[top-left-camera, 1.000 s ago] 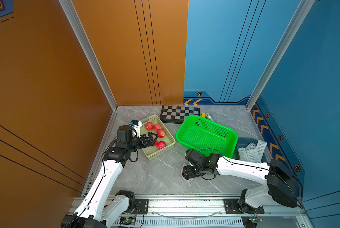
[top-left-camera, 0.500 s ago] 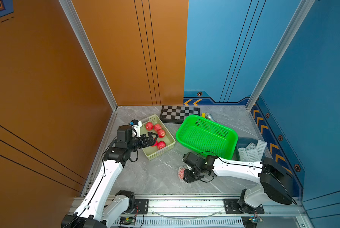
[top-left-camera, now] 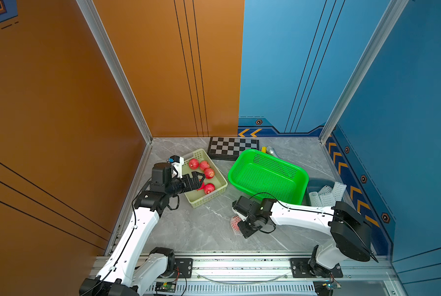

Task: Remove foam nets from apples
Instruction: Remove the foam net from the apple.

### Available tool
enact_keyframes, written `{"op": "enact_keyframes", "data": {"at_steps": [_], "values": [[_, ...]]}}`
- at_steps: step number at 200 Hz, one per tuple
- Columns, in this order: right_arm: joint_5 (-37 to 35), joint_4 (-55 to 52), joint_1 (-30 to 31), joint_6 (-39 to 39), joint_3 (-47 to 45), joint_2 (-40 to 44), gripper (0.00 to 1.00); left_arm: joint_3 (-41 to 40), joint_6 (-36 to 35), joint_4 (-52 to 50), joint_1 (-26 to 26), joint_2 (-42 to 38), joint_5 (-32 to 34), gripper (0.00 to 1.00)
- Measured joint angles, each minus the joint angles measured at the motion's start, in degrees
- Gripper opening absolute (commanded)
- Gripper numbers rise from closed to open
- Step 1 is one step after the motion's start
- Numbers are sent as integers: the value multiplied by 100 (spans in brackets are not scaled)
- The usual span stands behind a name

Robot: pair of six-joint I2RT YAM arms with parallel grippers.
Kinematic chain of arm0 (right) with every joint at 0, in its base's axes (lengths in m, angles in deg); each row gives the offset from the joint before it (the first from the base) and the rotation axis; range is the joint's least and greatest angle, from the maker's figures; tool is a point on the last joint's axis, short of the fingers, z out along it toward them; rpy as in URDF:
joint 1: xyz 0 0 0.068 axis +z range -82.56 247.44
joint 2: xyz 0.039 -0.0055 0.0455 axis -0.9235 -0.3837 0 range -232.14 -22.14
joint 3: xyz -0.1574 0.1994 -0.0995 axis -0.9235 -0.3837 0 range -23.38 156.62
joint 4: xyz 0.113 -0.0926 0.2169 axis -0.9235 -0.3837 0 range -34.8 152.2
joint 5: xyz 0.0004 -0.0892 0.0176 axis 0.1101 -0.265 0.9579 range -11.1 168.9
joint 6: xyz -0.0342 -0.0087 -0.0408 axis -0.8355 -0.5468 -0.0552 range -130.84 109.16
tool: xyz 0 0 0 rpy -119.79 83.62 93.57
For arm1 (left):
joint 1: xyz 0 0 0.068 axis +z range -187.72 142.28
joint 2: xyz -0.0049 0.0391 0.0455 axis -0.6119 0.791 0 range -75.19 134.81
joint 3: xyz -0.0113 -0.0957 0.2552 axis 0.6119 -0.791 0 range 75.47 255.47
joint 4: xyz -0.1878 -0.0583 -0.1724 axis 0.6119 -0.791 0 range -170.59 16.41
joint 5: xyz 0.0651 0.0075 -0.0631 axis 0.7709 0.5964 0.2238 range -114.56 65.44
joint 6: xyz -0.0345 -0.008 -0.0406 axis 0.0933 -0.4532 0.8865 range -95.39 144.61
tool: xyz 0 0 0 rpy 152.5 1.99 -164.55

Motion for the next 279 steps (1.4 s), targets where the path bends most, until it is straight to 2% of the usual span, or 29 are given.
{"op": "enact_keyframes", "data": {"at_steps": [8, 40, 60, 72, 81, 141, 155, 159, 175, 181, 238, 279], "values": [[-81, -197, 7, -289, 201, -57, 4, 0, 0, 0, 0, 0, 0, 98], [-337, -855, 101, -1270, 743, -197, 50, 0, 2, 0, 0, 0, 0, 98], [-391, -1110, 155, -1685, 866, -214, 59, 0, 0, 0, 0, 4, 0, 98], [-404, -1213, 173, -1878, 938, -247, 70, 0, 0, 2, 0, 17, 0, 98], [-415, -1274, 170, -1954, 1005, -302, 74, 0, 0, 2, 0, 24, 0, 98], [-236, -1434, 11, -2151, 1255, -420, 81, 0, -2, 7, 74, 55, -2, 98], [-92, -1537, 13, -2149, 1355, -420, 86, 0, 0, 13, 85, 87, -11, 98], [-55, -1569, 13, -2175, 1384, -420, 92, 0, 0, 13, 90, 96, -22, 98], [140, -1729, 13, -2190, 1530, -420, 94, 0, 0, 15, 118, 131, -44, 98], [208, -1792, 13, -2197, 1587, -420, 99, 0, 0, 17, 131, 140, -52, 98], [278, -2133, 17, -2149, 1860, -483, 98, 0, 22, 42, 170, 162, -131, 98], [111, -1965, 35, -1934, 1947, -1104, 95, 0, 55, 44, 212, 160, -157, 98]]}}
